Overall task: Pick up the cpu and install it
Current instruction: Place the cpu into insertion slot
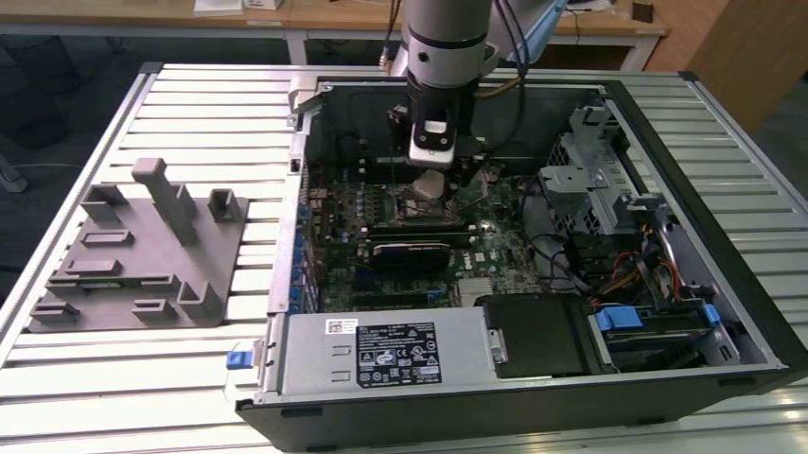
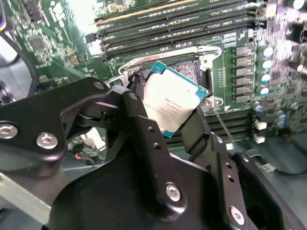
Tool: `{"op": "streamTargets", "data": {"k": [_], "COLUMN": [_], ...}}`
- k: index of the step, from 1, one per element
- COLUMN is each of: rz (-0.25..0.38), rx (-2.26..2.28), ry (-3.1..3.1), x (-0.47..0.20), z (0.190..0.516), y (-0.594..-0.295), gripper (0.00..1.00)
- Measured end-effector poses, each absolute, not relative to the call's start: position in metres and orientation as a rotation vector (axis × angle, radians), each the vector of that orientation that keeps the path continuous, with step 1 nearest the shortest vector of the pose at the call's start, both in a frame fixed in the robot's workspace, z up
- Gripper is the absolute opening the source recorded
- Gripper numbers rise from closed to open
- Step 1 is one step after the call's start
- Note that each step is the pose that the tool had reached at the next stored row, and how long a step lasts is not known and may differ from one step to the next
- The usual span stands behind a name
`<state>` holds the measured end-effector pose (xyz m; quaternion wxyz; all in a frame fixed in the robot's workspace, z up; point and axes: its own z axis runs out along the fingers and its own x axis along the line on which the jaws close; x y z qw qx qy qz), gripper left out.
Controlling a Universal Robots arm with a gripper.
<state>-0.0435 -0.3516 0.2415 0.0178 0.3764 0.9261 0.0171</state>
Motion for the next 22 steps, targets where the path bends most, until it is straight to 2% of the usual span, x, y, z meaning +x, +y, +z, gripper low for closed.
{"op": "streamTargets", "data": {"k": [22], "rz": [0.041], "rx": [1.723], "ry": [2.577], "x": [-0.0435], "z": [0.2373], "y": [-0.3516], "gripper": [0.55]}}
